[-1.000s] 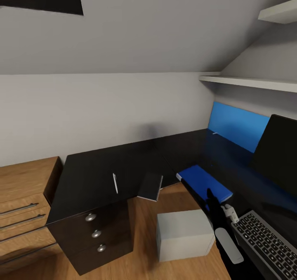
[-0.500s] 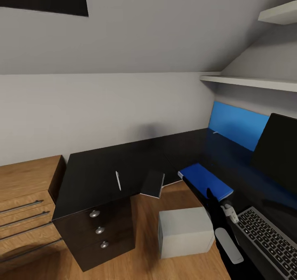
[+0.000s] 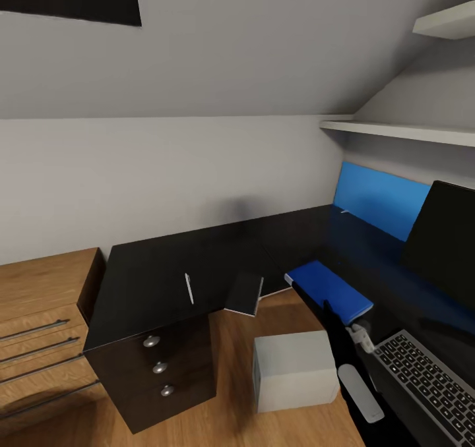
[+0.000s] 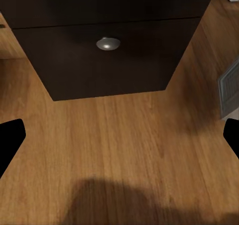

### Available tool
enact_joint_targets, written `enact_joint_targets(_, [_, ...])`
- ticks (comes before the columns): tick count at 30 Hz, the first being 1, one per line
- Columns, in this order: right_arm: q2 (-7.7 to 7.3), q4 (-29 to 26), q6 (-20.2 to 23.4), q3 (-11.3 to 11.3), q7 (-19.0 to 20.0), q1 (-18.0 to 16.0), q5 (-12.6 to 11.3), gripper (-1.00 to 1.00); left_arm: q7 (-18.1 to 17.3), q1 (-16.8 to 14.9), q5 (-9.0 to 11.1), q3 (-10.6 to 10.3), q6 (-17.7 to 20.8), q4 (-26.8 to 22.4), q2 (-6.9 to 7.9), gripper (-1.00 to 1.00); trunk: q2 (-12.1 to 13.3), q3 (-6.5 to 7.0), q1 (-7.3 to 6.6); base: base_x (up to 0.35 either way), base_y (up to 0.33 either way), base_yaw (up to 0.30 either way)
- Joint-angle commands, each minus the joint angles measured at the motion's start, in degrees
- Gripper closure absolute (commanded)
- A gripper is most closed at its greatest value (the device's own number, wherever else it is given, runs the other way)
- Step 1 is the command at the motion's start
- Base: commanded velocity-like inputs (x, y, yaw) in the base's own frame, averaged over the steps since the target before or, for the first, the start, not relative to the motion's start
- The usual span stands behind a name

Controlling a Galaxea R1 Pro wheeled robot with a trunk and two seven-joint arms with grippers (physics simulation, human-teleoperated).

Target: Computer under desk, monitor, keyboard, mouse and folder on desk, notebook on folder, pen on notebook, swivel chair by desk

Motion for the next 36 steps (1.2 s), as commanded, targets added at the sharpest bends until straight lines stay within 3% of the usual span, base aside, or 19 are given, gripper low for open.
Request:
enact_joint_targets(1, [-0.04,0.09,-0.33,0.46,0.31,-0.04,-0.45,-1.0,0.59,-0.03,-0.61,-0.01,-0.09,-0.08,-0.05,-1.0,-0.03,-0.06,0.0,0.0,0.0,0.0])
enact_joint_targets(8, [-0.02,0.13,-0.34,3.31,0.29,-0.04,0.17,-1.0,0.59,-0.03,-0.61,0.0,-0.09,-0.06,-0.05,-1.0,-0.03,-0.06,0.0,0.0,0.0,0.0])
enact_joint_targets(17, [-0.02,0.52,-0.11,4.86,0.29,-0.04,0.3,-1.0,0.59,-0.03,-0.61,0.0,-0.09,-0.07,-0.05,-1.0,-0.03,-0.06,0.0,0.0,0.0,0.0])
enact_joint_targets(23, [-0.02,2.35,-0.21,9.98,0.29,-0.04,0.37,-1.0,0.62,-0.03,-0.58,0.0,-0.09,-0.07,-0.03,-1.0,-0.03,-0.06,0.0,0.0,0.0,0.0])
enact_joint_targets(36, [0.06,5.28,-0.25,16.66,0.29,-0.04,0.4,-1.0,0.74,-0.03,-0.28,0.13,-0.11,-0.08,0.04,-1.0,0.77,0.3,-0.44,0.0,0.0,0.0])
